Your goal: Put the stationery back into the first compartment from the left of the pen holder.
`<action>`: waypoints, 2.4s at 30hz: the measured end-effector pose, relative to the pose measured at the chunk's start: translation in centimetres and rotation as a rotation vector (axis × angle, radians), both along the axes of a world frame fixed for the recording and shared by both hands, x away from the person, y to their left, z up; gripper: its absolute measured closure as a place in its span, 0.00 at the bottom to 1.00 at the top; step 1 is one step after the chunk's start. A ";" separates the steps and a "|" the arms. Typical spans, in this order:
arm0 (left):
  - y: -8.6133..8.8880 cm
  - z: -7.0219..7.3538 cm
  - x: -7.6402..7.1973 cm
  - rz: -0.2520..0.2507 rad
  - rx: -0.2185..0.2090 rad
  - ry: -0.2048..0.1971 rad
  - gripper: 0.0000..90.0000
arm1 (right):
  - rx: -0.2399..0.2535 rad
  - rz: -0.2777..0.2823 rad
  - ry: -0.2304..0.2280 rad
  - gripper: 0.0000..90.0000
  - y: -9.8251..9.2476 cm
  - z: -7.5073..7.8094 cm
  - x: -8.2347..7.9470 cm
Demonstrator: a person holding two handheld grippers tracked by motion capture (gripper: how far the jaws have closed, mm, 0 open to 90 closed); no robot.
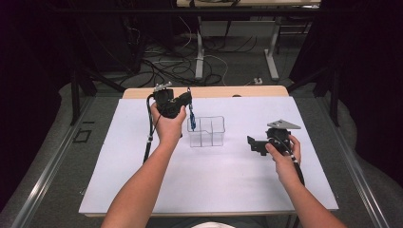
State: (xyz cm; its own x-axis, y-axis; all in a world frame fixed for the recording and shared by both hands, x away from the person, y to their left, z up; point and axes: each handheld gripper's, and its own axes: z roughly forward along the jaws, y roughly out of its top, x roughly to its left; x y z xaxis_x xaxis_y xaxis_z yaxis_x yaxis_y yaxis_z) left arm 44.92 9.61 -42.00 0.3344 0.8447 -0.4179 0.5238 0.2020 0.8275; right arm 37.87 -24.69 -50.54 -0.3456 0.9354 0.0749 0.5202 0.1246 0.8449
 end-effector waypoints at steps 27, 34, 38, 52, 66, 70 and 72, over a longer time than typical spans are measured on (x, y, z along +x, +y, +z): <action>0.9 -2.8 1.1 0.111 -0.046 0.001 0.89 | -0.001 0.007 0.001 0.00 0.0 -0.1 0.0; 0.8 -3.5 0.9 0.115 -0.051 0.013 0.89 | -0.004 0.009 0.002 0.00 0.1 -0.1 0.0; 0.7 -3.7 0.8 0.117 -0.059 0.018 0.89 | -0.007 0.007 0.002 0.00 0.0 -0.2 0.0; 0.6 -4.4 -0.1 0.094 -0.046 0.027 0.88 | -0.010 0.011 0.002 0.00 0.2 -0.3 0.1; 2.2 -3.2 -1.1 0.078 -0.027 -0.018 0.60 | -0.011 0.011 0.000 0.00 0.1 -0.2 0.0; 3.0 -2.8 -1.3 0.066 -0.007 -0.036 0.55 | -0.014 0.008 0.000 0.00 0.1 -0.2 0.0; 3.4 -2.6 -1.4 0.069 0.000 -0.047 0.52 | -0.015 0.008 0.000 0.00 0.1 -0.2 0.0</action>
State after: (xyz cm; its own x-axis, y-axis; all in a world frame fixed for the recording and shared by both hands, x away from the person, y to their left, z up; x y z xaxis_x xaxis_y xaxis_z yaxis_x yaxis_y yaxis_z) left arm 43.54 13.03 -44.65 0.2942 0.8665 -0.4033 0.4695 0.2365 0.8507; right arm 37.90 -24.56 -50.73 -0.3527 0.9337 0.0612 0.5192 0.1409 0.8430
